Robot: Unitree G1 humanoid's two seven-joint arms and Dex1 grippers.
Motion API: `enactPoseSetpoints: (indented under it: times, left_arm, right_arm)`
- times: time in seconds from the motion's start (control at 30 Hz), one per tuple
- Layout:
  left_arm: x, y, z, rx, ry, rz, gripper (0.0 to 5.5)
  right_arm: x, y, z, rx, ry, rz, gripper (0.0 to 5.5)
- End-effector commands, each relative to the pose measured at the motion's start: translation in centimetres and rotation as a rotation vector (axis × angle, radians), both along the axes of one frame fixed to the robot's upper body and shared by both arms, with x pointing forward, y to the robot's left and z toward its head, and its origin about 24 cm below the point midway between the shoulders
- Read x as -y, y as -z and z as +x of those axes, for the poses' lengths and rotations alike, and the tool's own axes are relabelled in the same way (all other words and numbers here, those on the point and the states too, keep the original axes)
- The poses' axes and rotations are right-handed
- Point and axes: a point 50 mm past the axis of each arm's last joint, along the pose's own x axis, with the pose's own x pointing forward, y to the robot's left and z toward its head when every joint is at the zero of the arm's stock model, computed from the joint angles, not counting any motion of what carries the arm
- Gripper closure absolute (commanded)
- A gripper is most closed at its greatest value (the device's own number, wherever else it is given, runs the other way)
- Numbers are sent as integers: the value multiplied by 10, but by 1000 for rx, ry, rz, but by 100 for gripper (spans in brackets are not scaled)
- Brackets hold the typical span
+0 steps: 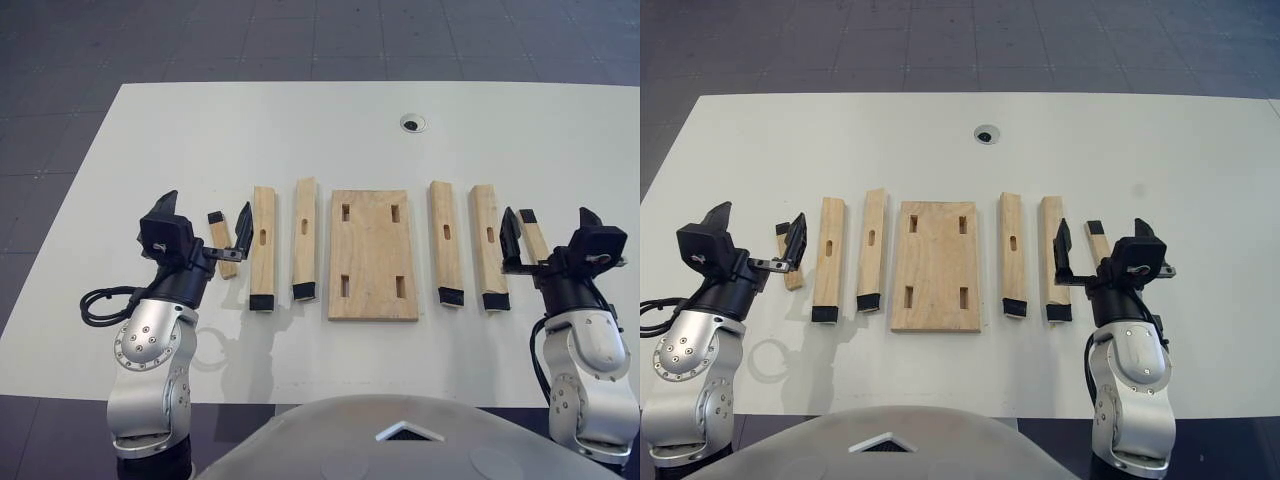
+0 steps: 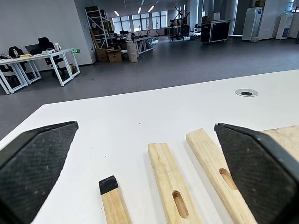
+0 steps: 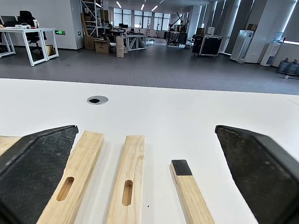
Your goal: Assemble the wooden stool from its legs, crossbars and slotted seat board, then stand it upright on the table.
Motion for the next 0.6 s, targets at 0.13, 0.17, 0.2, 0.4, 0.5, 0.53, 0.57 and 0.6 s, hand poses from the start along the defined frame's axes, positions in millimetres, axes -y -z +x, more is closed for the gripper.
enactPoseSetpoints:
  times: [0.13,0.17,0.2,0.4,0.5,0.53,0.57,0.6]
  left_arm:
    - [1,-1,-1,-3,4,6,0]
    - [1,-1,-1,-4,4,7,0]
    - [1,-1,0,-3,5,7,0]
    - [1,-3,-2,2,3,9,0]
    - [2,-4,-4,3,4,6,0]
    - [3,-4,-4,3,5,6,0]
    - [3,-4,-4,3,5,6,0]
    - [2,-5,-5,3,5,7,0]
  right_arm:
    - [1,-2,-2,0,6,-8,3]
    - [2,-2,-2,-1,6,-8,3]
    - [3,-1,-3,-12,6,-17,3]
    - [26,8,-17,-121,15,-103,3]
    - [44,14,-18,-174,30,-126,3]
    - [51,18,-18,-195,40,-122,3]
    - [56,20,-17,-210,46,-119,3]
    - [59,23,-17,-225,47,-119,3]
